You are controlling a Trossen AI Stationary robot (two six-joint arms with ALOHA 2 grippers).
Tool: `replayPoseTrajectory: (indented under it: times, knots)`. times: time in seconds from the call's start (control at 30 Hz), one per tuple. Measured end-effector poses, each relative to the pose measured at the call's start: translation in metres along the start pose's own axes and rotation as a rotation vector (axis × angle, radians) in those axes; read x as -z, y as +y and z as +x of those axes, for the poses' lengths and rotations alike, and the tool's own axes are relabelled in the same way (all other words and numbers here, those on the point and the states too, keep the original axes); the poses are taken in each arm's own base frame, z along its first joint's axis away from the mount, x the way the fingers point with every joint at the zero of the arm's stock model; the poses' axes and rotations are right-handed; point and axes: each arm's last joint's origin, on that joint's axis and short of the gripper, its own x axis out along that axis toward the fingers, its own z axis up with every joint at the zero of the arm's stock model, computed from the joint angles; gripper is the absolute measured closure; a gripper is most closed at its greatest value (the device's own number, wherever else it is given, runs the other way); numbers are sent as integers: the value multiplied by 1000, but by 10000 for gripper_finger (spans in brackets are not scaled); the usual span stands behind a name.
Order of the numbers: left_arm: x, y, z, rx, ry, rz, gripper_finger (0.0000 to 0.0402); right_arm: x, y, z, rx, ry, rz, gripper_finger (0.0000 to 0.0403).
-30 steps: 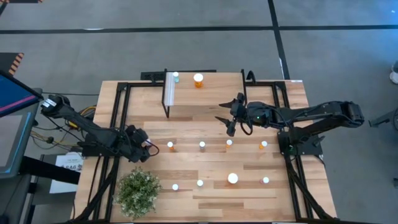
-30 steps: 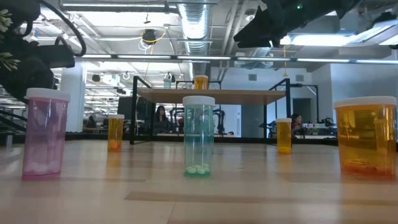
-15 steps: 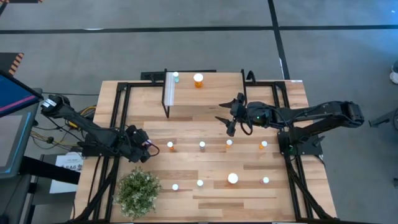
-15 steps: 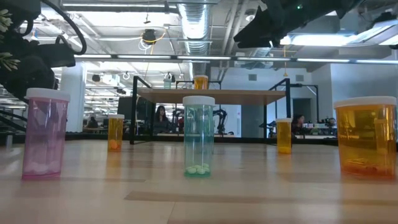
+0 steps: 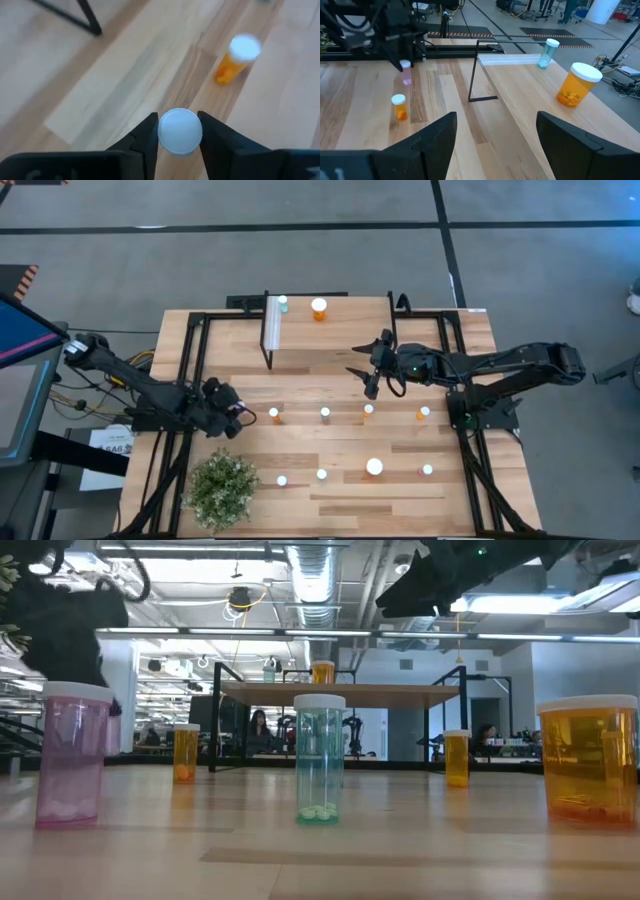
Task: Pick and place medicine bottles onto shelf by color
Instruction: Put the top pink pill bottle on the shelf
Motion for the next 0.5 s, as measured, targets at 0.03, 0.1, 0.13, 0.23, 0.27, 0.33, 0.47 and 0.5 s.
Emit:
replayPoseTrajectory:
  times: [0.03, 0.1, 0.13, 0.23, 0.27, 0.33, 0.47, 0.5]
  knots:
    - [-5, 0, -3, 1, -15, 6, 301, 0, 0, 0, 0, 0, 0, 108]
    - [-15, 0, -11, 5, -52, 17, 303, 0, 0, 0, 0, 0, 0, 108]
    - [-21, 1, -15, 7, -71, 23, 303, 0, 0, 0, 0, 0, 0, 108]
    - [-39, 3, -26, 16, -120, 41, 302, 0, 0, 0, 0, 0, 0, 108]
    - [-46, 4, -31, 18, -138, 38, 302, 0, 0, 0, 0, 0, 0, 108]
    - [-60, 6, -38, 13, -157, 49, 302, 0, 0, 0, 0, 0, 0, 108]
    - [-90, 13, -52, -25, -199, 96, 302, 0, 0, 0, 0, -4, 1, 108]
    - [-99, 15, -56, -30, -211, 108, 302, -1, 0, 0, 0, -5, 2, 108]
